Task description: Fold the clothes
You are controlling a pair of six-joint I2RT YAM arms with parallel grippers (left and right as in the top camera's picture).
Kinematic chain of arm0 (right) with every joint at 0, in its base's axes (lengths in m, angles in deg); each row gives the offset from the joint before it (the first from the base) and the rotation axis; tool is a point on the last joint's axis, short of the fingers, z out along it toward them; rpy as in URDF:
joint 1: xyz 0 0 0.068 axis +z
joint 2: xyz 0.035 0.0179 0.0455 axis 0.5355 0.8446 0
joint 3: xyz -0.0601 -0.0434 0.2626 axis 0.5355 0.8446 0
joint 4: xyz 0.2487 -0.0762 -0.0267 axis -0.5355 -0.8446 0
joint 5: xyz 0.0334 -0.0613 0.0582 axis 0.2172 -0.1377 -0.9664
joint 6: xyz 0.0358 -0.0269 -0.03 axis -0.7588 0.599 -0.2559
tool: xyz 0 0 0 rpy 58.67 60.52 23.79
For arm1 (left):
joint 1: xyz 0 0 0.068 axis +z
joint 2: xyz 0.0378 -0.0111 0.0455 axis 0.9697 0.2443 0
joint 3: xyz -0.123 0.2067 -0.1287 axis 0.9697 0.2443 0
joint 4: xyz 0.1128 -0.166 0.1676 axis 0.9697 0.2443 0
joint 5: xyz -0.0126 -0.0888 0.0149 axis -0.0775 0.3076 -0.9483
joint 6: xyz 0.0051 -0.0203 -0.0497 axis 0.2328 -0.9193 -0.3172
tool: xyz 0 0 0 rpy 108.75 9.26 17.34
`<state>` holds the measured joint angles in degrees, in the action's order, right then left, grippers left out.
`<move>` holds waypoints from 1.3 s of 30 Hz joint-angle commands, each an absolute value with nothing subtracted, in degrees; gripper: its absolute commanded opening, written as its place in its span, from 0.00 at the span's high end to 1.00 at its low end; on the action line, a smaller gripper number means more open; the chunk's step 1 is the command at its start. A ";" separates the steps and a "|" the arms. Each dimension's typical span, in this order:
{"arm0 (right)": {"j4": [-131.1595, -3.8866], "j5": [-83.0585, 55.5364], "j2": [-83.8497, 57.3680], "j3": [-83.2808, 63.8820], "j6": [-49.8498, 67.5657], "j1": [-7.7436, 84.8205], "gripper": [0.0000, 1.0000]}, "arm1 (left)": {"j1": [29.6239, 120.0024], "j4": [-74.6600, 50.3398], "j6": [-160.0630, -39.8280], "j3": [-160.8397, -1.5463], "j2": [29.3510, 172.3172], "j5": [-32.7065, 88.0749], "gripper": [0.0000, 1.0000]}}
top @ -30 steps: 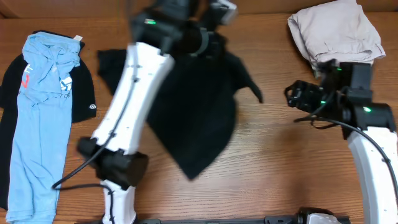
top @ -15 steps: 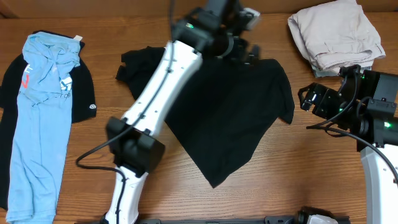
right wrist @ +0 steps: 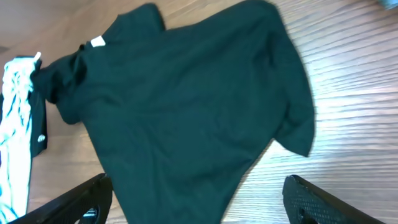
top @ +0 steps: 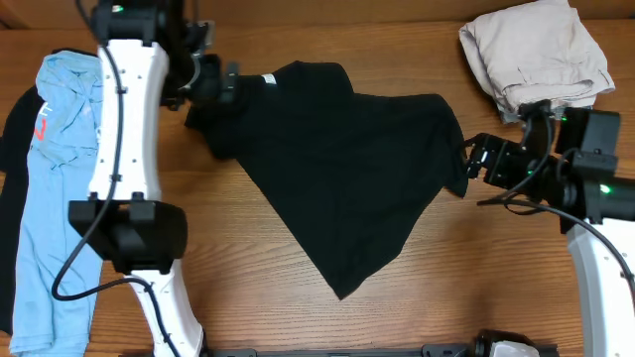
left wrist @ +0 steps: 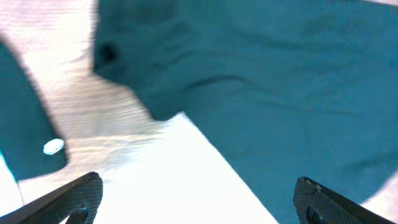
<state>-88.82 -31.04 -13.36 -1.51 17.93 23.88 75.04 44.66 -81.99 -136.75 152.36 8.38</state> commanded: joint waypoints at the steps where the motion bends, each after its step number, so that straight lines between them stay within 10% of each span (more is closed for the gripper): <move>1: -88.45 -31.24 -10.34 -3.35 18.74 26.46 0.11 | 77.91 42.43 -80.72 -131.18 153.74 6.72 0.00; 29: -86.02 -26.30 1.90 -3.33 18.67 35.42 0.22 | 82.80 -14.27 -63.00 -91.27 154.02 19.12 0.14; 32: -86.02 -26.32 1.90 -3.33 18.65 35.42 0.23 | 82.80 -15.69 -63.00 -91.05 154.02 18.96 0.32; 35: -85.92 -26.32 1.90 -3.33 18.65 35.42 0.24 | 82.80 -16.63 -63.06 -91.31 154.00 19.01 0.92; 39: -85.65 -26.32 1.90 -3.33 18.67 35.42 0.25 | 82.93 -9.11 -67.54 -96.78 153.37 19.05 0.96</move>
